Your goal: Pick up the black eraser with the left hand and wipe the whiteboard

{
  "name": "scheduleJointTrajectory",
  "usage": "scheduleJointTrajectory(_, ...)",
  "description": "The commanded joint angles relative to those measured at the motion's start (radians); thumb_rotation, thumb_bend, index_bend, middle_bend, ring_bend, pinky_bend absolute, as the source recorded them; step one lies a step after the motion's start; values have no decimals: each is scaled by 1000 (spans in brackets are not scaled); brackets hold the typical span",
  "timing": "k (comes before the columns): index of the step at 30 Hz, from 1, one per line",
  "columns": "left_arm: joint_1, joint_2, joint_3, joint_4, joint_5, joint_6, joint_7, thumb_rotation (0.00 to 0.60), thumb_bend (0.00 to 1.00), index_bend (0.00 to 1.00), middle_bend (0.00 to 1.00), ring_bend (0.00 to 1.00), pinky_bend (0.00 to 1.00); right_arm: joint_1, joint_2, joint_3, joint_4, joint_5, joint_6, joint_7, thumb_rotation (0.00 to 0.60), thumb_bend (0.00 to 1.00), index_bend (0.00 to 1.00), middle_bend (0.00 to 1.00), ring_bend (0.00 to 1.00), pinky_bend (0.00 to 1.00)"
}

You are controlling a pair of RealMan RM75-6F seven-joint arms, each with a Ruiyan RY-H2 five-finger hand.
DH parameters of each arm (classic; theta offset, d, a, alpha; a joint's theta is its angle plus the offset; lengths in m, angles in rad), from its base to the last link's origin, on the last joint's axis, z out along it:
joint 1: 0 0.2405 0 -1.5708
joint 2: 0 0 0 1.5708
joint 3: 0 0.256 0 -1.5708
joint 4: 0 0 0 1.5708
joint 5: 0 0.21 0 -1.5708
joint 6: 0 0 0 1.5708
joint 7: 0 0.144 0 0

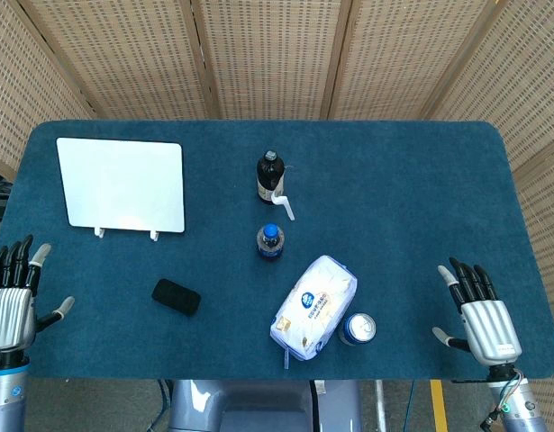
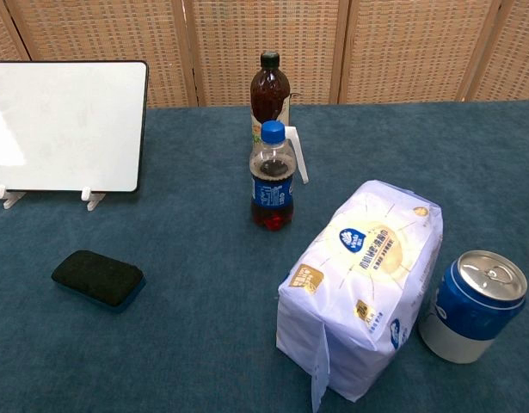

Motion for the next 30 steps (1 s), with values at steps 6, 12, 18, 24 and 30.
scheduleJointTrajectory(6, -1, -4, 3, 4, 0, -7, 4, 600, 73, 41, 0, 0, 0, -1, 3, 2, -1, 1, 2, 6, 600, 0, 0, 0, 0, 0)
scheduleJointTrajectory(12, -6, -6, 14, 2, 11, -20, 10, 600, 74, 41, 0, 0, 0, -4, 8, 1, -6, -3, 11, 13, 600, 0, 0, 0, 0, 0)
scheduleJointTrajectory(18, -14, 14, 26, -35, 9, -58, 2, 600, 74, 41, 0, 0, 0, -5, 17, 4, -12, 0, 13, 15, 600, 0, 0, 0, 0, 0)
scheduleJointTrajectory(24, -14, 35, 40, -76, -6, -94, 1, 600, 75, 41, 0, 0, 0, -4, 23, 1, -18, -5, 10, 16, 600, 0, 0, 0, 0, 0)
scheduleJointTrajectory(30, -59, 71, 31, -152, -2, -161, 58, 600, 80, 56, 0, 0, 0, -3, 20, -1, -20, -10, 8, 14, 600, 0, 0, 0, 0, 0)
